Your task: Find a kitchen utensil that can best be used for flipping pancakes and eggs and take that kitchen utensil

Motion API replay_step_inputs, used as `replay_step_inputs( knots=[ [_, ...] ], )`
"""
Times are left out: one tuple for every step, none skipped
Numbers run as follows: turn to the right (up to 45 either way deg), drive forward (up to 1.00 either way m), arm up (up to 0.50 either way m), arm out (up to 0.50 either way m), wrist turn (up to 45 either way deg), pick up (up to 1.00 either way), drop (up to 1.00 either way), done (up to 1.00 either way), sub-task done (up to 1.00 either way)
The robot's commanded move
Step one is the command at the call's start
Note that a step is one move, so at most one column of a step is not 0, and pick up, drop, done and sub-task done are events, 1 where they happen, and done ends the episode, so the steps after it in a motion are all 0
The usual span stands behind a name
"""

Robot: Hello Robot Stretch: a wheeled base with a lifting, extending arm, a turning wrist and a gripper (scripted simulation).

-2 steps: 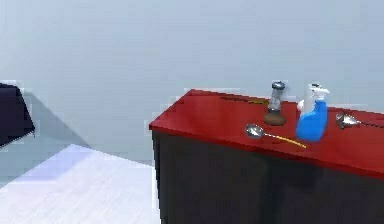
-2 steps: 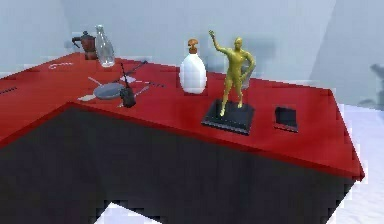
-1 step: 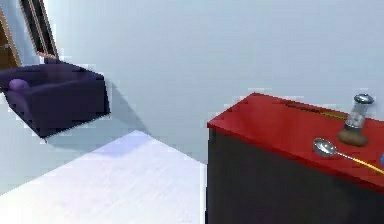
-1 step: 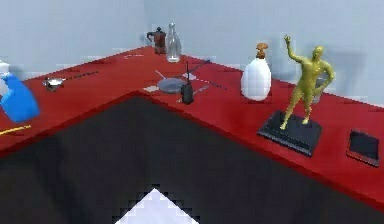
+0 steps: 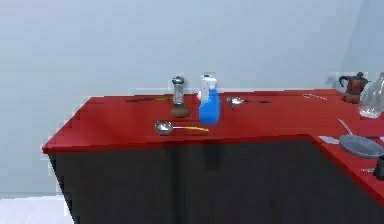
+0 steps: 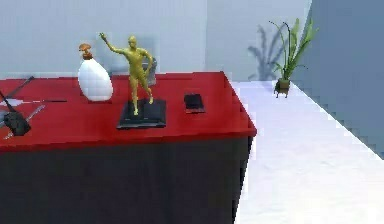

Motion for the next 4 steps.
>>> replay_step_inputs(
  knots=[
    [12.0,0.00,0.00,0.00,0.0,0.00,0.00,0.00,0.00],
    [0.0,0.55,0.00,0.00,0.0,0.00,0.00,0.00,0.00],
    [-33.0,0.00,0.00,0.00,0.0,0.00,0.00,0.00,0.00],
    [0.0,0.00,0.50,0.00,0.0,0.00,0.00,0.00,0.00]
  ],
)
